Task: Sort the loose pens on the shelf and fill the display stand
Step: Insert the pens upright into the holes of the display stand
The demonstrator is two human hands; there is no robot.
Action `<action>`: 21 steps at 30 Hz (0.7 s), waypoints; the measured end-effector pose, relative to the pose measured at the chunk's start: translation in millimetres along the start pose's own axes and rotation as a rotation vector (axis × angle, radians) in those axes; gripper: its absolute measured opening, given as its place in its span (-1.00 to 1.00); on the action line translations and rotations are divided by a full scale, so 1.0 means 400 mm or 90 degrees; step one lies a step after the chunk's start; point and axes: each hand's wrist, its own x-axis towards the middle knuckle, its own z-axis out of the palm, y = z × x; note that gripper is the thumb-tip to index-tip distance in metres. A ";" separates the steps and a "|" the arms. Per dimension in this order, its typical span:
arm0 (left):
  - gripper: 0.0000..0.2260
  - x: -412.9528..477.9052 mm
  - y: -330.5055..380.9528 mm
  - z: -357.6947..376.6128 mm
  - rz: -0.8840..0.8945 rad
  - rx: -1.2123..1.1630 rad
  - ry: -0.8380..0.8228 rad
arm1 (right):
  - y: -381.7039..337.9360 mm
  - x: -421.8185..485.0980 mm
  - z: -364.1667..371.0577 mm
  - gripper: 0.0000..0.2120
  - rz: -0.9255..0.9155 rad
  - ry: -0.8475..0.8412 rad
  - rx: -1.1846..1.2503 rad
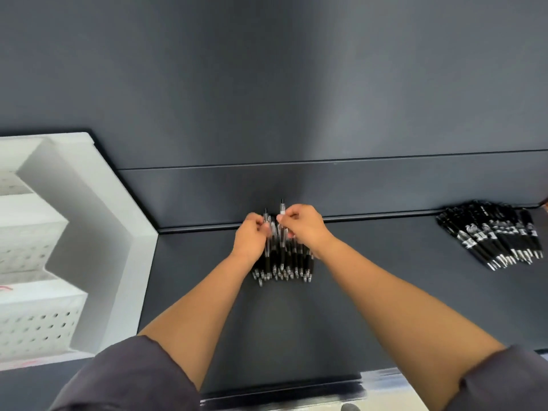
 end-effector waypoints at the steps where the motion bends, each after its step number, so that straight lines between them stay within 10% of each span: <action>1: -0.96 -0.015 0.014 -0.011 0.017 -0.057 0.008 | -0.012 -0.008 -0.004 -0.87 -0.022 -0.006 0.003; 5: -0.92 -0.072 0.059 -0.065 0.030 -0.208 0.081 | -0.076 -0.045 -0.007 -0.88 -0.110 -0.026 0.016; 21: -0.81 -0.316 0.035 -0.548 0.224 -0.036 0.503 | -0.514 -0.216 0.270 -0.85 -0.412 -0.101 0.108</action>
